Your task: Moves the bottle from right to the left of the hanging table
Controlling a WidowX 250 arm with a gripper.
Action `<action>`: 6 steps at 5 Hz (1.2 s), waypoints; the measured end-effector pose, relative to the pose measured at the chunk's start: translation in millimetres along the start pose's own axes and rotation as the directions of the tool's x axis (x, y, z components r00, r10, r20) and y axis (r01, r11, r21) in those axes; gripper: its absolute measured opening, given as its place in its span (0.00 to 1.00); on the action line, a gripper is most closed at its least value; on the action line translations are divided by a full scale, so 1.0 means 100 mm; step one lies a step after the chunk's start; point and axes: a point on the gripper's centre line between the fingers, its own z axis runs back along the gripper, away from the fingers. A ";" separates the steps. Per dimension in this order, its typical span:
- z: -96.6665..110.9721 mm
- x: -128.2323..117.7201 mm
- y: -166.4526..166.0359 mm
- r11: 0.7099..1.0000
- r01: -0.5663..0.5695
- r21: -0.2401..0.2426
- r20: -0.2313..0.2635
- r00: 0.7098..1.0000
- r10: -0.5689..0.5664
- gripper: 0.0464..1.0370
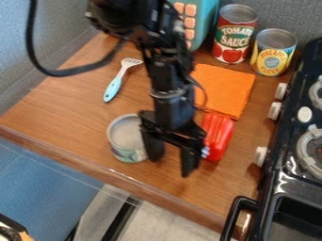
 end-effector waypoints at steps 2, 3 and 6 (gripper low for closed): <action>0.13 -0.10 0.48 0.996 -0.075 -0.039 0.023 0.997 0.076 0.96; 0.11 -0.14 0.59 0.995 -0.100 -0.031 0.011 0.995 0.100 0.96; 0.59 -0.18 0.30 0.994 -0.074 0.081 0.065 0.996 0.069 0.96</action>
